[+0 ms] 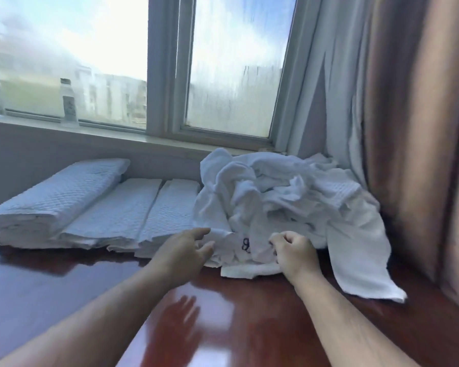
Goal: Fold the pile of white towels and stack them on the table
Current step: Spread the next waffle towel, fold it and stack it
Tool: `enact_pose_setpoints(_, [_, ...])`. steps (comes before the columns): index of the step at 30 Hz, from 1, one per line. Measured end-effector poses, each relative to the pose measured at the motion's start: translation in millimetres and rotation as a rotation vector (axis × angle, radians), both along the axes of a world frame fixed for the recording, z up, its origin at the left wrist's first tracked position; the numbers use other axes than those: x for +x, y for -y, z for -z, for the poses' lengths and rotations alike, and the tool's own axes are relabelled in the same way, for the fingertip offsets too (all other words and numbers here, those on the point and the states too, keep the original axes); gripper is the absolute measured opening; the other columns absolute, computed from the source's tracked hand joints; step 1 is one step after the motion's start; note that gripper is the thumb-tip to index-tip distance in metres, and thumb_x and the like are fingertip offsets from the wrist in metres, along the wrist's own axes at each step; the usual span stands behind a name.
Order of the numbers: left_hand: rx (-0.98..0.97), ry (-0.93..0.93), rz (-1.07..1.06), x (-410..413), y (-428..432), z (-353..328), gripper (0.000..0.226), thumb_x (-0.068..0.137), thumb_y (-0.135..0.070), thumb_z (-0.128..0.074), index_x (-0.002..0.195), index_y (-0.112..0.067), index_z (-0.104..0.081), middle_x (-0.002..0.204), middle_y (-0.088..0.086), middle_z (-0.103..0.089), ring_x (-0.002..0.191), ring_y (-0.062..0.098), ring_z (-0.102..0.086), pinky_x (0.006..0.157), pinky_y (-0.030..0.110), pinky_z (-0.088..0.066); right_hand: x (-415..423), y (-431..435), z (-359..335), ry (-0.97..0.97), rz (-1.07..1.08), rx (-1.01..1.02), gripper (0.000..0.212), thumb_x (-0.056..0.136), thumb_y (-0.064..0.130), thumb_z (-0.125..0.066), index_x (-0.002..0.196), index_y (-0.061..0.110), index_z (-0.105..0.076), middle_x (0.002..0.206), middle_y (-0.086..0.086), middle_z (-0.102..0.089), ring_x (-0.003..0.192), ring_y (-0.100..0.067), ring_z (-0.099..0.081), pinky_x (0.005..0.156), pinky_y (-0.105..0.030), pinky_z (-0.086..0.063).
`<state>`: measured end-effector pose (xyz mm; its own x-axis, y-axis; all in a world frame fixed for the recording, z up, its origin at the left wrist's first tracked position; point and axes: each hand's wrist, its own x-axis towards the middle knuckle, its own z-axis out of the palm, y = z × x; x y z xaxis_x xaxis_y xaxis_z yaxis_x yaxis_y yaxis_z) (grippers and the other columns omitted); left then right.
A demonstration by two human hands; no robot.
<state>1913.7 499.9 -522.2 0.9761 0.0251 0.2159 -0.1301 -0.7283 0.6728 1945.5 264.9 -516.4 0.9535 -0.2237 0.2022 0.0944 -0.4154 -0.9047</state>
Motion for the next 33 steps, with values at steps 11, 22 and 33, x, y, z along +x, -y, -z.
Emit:
enact_pose_setpoints(11, [-0.007,0.12,-0.164,73,44,71,0.075,0.09,-0.049,-0.065,0.154,-0.034,-0.031,0.148,-0.007,-0.038,0.137,0.016,-0.038,0.105,0.03,-0.036,55,-2,79,-0.008,-0.178,0.442,0.02,0.105,0.027,-0.052,0.108,0.02,-0.07,0.086,-0.007,-0.077,0.075,-0.017,-0.073,0.057,-0.022,-0.053])
enact_pose_setpoints(22, [-0.3,0.176,-0.106,86,35,75,0.027,0.096,-0.05,-0.048,0.088,-0.036,-0.069,0.084,-0.013,-0.066,0.08,0.002,-0.062,0.076,0.037,-0.054,80,-5,73,0.053,-0.167,0.387,0.035,0.085,0.054,-0.054,0.091,0.023,-0.07,0.063,-0.001,-0.065,0.053,-0.014,-0.061,0.045,-0.026,-0.048])
enact_pose_setpoints(33, [-0.26,0.213,0.087,73,47,63,0.046,0.093,-0.045,-0.057,0.138,-0.038,-0.055,0.131,-0.022,-0.051,0.129,0.0,-0.045,0.109,0.034,-0.042,74,3,44,0.376,0.209,0.063,0.007,0.098,0.034,-0.06,0.099,0.027,-0.061,0.089,0.011,-0.065,0.08,0.005,-0.06,0.067,-0.011,-0.045])
